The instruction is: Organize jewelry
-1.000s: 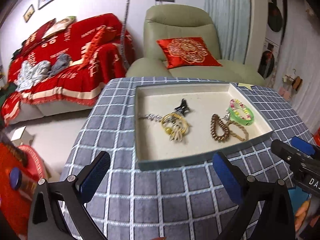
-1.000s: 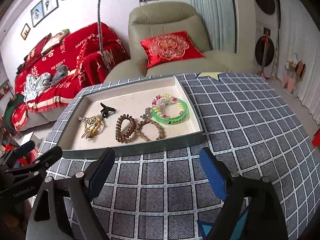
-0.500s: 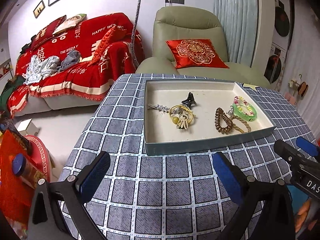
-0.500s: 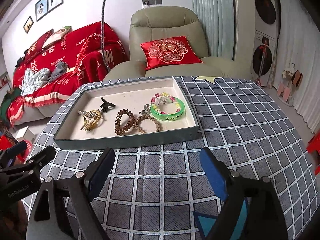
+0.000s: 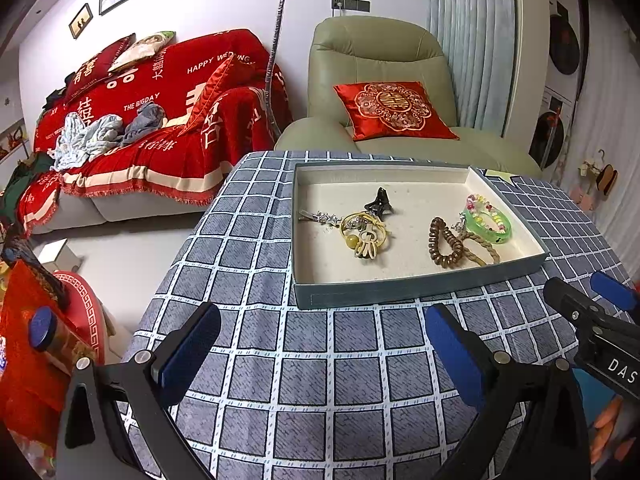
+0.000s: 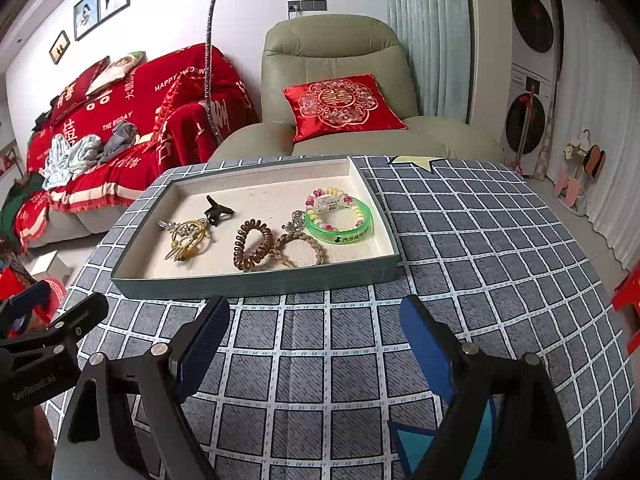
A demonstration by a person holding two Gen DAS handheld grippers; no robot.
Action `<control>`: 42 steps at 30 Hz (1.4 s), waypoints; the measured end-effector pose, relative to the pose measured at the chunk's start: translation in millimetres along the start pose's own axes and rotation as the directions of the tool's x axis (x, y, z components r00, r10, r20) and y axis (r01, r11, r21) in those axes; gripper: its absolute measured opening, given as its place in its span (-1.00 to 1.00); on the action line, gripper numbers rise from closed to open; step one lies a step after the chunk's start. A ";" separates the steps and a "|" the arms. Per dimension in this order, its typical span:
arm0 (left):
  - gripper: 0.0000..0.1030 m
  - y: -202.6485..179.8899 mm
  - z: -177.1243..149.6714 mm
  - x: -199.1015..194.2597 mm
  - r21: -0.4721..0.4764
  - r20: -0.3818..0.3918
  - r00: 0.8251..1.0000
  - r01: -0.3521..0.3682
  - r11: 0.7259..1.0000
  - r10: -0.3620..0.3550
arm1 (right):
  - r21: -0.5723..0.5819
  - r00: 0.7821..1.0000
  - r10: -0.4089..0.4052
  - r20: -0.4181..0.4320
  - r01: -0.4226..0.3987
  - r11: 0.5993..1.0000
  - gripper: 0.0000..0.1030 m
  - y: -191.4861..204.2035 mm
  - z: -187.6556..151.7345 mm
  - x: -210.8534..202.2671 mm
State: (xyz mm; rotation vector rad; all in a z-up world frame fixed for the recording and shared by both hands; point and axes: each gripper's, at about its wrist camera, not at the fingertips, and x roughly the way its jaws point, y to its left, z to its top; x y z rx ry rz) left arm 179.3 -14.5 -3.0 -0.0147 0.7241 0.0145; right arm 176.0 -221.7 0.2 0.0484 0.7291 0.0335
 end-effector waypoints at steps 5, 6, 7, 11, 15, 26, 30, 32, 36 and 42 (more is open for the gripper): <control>1.00 0.6 -1.3 -1.5 -0.004 -0.004 1.000 0.000 1.000 -0.001 | -0.002 1.000 0.000 0.001 0.000 1.000 0.72 1.8 0.7 -0.4; 1.00 0.6 -1.4 -1.5 -0.004 -0.004 1.000 0.002 1.000 -0.002 | -0.002 1.000 0.001 0.000 -0.001 1.000 0.72 1.7 0.7 -0.4; 1.00 0.6 -1.4 -1.7 -0.004 -0.004 1.000 0.001 1.000 -0.001 | -0.001 1.000 0.000 0.000 0.000 1.000 0.72 1.8 0.6 -0.4; 1.00 0.7 -1.5 -1.9 -0.006 -0.005 1.000 0.002 1.000 -0.002 | -0.002 1.000 0.000 0.001 0.000 1.000 0.72 1.9 0.8 -0.5; 1.00 0.9 -3.2 -2.1 -0.005 -0.006 1.000 0.002 1.000 -0.002 | -0.002 1.000 0.000 0.000 0.000 1.000 0.72 2.2 0.9 -0.7; 1.00 0.2 -4.0 -2.9 -0.009 -0.008 1.000 0.004 1.000 -0.005 | -0.002 1.000 0.001 0.000 -0.001 1.000 0.72 3.0 1.0 -1.2; 1.00 0.2 -4.3 -3.2 -0.008 -0.009 1.000 0.003 1.000 -0.003 | -0.005 1.000 0.002 0.000 -0.002 1.000 0.72 5.0 0.3 -2.4; 1.00 0.1 -4.5 -3.5 -0.008 -0.010 1.000 0.005 1.000 -0.005 | -0.004 1.000 0.002 0.000 -0.002 1.000 0.72 5.4 0.2 -2.7; 1.00 -0.1 -4.5 -3.5 -0.008 -0.011 1.000 0.005 1.000 -0.005 | -0.006 1.000 0.005 0.000 -0.005 1.000 0.73 6.6 -0.4 -3.5; 1.00 0.5 -4.7 -3.5 -0.007 -0.013 1.000 0.005 1.000 -0.005 | -0.006 1.000 0.004 -0.001 -0.004 1.000 0.72 7.5 -0.2 -3.9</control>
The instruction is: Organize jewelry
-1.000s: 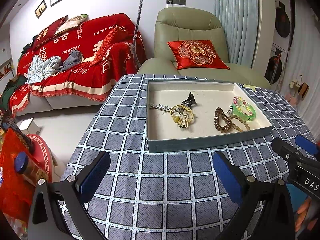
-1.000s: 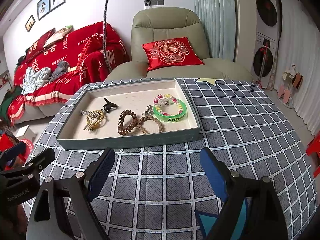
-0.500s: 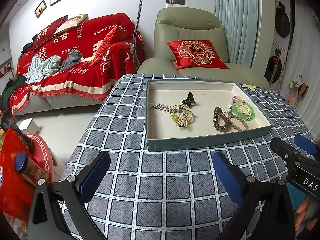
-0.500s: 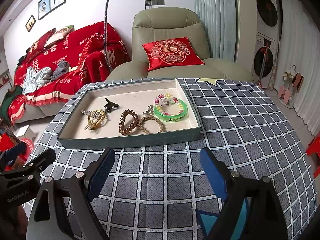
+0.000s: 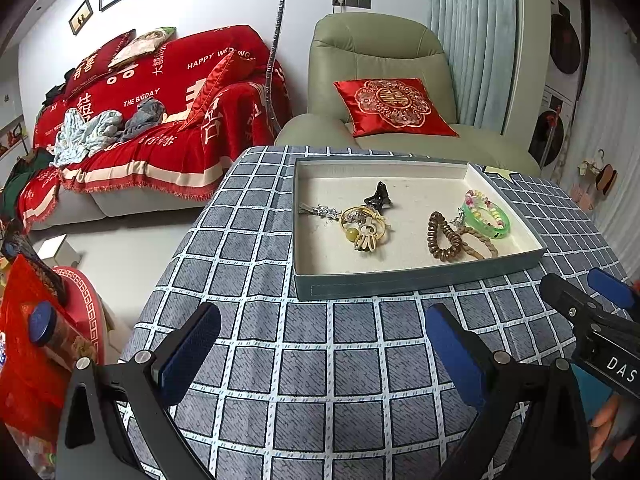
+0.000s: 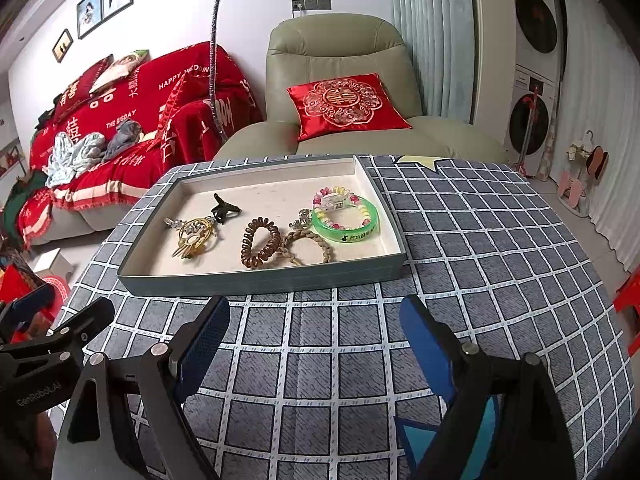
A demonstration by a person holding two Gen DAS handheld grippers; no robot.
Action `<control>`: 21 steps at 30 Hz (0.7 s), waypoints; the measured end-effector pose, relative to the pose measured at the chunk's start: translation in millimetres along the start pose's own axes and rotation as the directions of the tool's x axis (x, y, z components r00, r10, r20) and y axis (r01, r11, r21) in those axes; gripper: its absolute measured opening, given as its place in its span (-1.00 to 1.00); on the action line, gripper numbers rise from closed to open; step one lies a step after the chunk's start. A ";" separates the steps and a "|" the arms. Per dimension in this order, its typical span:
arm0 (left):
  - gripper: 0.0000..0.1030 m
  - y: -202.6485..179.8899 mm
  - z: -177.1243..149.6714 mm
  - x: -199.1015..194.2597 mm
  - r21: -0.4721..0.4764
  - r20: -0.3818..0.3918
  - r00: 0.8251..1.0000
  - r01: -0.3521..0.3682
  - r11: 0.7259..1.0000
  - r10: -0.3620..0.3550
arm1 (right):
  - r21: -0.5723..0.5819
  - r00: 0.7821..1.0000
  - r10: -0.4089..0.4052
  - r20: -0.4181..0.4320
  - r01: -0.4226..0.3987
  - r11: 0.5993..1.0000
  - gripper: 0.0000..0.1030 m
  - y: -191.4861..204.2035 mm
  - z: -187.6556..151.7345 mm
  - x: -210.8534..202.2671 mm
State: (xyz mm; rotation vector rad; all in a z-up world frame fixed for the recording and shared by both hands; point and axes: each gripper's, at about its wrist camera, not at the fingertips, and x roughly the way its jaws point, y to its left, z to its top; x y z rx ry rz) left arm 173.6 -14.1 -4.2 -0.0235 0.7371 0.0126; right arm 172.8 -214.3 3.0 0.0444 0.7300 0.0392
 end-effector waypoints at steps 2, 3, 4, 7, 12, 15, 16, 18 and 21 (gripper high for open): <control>1.00 0.1 -0.3 0.0 -0.002 0.000 1.000 0.003 1.000 -0.003 | 0.000 1.000 0.000 0.001 0.000 1.000 0.72 -0.3 0.2 0.3; 1.00 0.4 -0.5 -0.1 -0.004 0.000 1.000 0.003 1.000 -0.003 | 0.000 1.000 0.000 0.000 0.000 1.000 0.73 -0.3 0.2 0.3; 1.00 0.5 -0.5 0.0 -0.004 0.000 1.000 0.002 1.000 -0.002 | -0.001 1.000 0.000 0.000 0.000 1.000 0.73 -0.3 0.2 0.3; 1.00 0.7 -0.6 -0.3 -0.004 0.000 1.000 0.004 1.000 -0.004 | -0.001 1.000 0.002 0.001 -0.002 1.000 0.73 0.6 0.0 0.0; 1.00 0.9 -0.4 0.1 -0.003 0.000 1.000 0.002 1.000 -0.002 | -0.002 1.000 0.003 0.001 -0.003 1.000 0.73 1.9 -0.4 -0.8; 1.00 1.1 -0.6 -0.2 -0.004 0.000 1.000 0.002 1.000 -0.002 | -0.002 1.000 0.004 0.002 -0.004 1.000 0.73 2.6 -0.4 -1.1; 1.00 1.2 -0.6 -0.2 -0.004 0.000 1.000 0.002 1.000 -0.002 | -0.002 1.000 0.004 0.003 -0.004 1.000 0.73 2.7 -0.4 -1.2; 1.00 1.2 -0.7 -0.3 -0.003 0.001 1.000 0.001 1.000 -0.001 | -0.001 1.000 0.004 0.003 -0.004 1.000 0.73 2.8 -0.2 -1.4; 1.00 1.2 -0.7 -0.4 -0.004 0.001 1.000 0.001 1.000 -0.001 | -0.002 1.000 0.004 0.004 -0.004 1.000 0.73 2.8 -0.2 -1.4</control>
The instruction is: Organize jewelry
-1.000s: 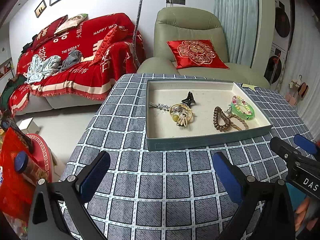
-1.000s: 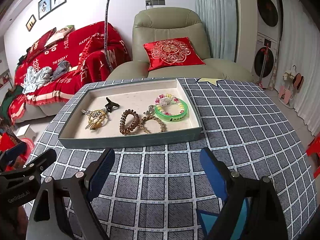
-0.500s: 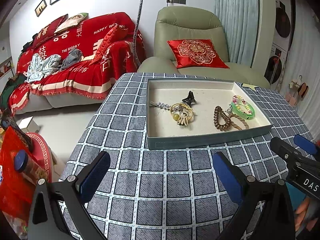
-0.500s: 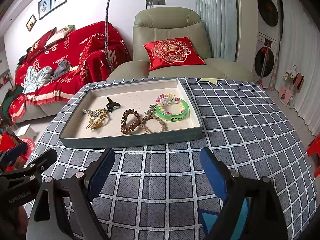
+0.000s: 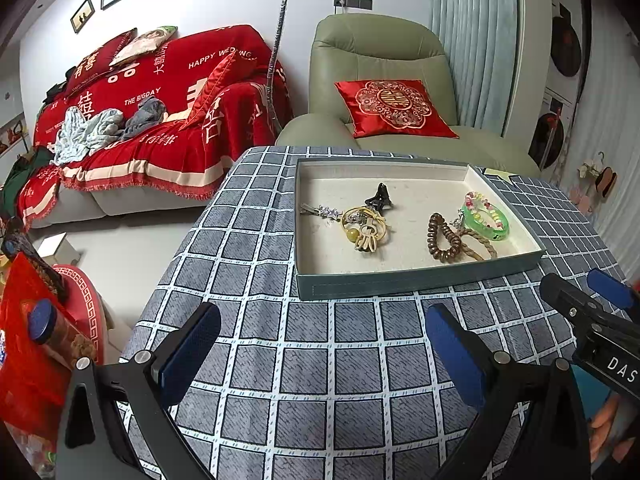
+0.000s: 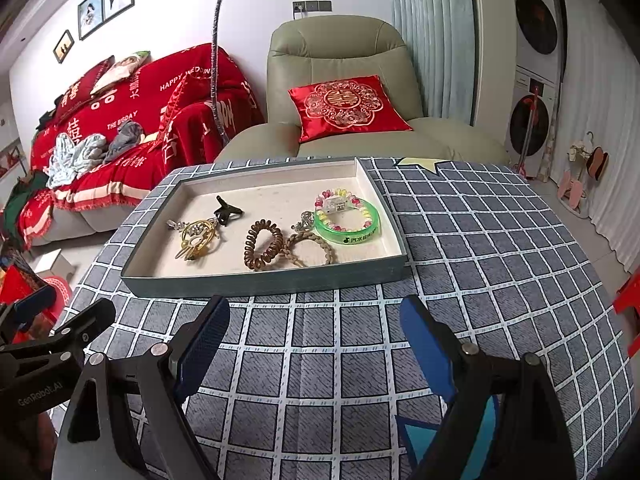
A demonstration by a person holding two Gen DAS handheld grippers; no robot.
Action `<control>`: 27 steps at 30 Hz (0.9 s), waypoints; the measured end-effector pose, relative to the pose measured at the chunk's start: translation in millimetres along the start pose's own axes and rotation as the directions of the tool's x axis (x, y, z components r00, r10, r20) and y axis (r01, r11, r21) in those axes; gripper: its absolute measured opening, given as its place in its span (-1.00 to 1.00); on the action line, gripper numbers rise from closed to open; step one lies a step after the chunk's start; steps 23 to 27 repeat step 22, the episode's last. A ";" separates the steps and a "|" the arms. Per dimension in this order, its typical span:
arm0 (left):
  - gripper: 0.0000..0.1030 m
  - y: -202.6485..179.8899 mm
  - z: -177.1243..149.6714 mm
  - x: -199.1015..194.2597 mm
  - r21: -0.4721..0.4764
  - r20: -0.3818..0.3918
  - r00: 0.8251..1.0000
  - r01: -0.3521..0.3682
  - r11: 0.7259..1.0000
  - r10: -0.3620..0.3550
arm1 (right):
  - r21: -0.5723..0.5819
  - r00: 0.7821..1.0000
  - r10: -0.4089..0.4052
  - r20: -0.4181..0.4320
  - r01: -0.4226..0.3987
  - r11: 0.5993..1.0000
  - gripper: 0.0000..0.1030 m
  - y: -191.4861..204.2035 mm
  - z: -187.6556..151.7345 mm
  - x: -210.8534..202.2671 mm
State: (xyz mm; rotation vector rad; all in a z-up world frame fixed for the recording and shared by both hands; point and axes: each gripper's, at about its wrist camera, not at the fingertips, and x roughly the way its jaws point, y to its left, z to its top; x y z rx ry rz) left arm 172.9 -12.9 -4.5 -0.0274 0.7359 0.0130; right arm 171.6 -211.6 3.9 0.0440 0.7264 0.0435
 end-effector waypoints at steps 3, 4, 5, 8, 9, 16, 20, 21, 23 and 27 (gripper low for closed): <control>1.00 0.3 -0.1 -0.5 -0.001 0.001 1.000 -0.002 1.000 0.002 | 0.000 1.000 0.001 0.000 -0.001 1.000 0.73 0.7 -0.2 -0.4; 1.00 0.8 0.3 -1.0 -0.001 0.001 1.000 -0.003 1.000 0.003 | -0.001 1.000 0.001 0.000 -0.001 1.000 0.73 0.2 0.1 -0.2; 1.00 1.0 0.4 -1.2 -0.002 0.001 1.000 -0.003 1.000 0.003 | -0.001 1.000 0.001 0.000 -0.001 1.000 0.73 0.0 0.2 -0.3; 1.00 0.8 0.9 -1.4 0.001 -0.004 1.000 -0.001 1.000 0.001 | 0.001 1.000 0.001 -0.001 -0.001 1.000 0.73 0.4 0.1 -0.3; 1.00 0.5 1.1 -1.6 0.002 -0.006 1.000 -0.002 1.000 0.002 | 0.001 1.000 0.002 -0.001 -0.002 1.000 0.73 0.5 0.4 -0.8; 1.00 0.5 0.8 -1.3 -0.005 -0.009 1.000 0.005 1.000 -0.005 | 0.001 1.000 0.003 -0.002 -0.003 1.000 0.73 0.7 1.0 -1.6; 1.00 -0.7 0.4 -2.0 -0.001 -0.004 1.000 0.006 1.000 -0.006 | 0.002 1.000 0.004 -0.003 -0.004 1.000 0.73 0.9 0.7 -2.6; 1.00 -0.9 0.2 -2.1 0.002 -0.003 1.000 0.006 1.000 -0.006 | 0.002 1.000 0.004 -0.003 -0.004 1.000 0.73 0.6 0.7 -2.2; 1.00 -1.1 0.2 -2.1 0.002 -0.004 1.000 0.008 1.000 -0.008 | 0.002 1.000 0.004 -0.003 -0.004 1.000 0.73 0.6 0.7 -2.3; 1.00 -1.1 0.2 -2.1 0.002 -0.004 1.000 0.008 1.000 -0.008 | 0.002 1.000 0.004 -0.003 -0.004 1.000 0.73 0.6 0.7 -2.3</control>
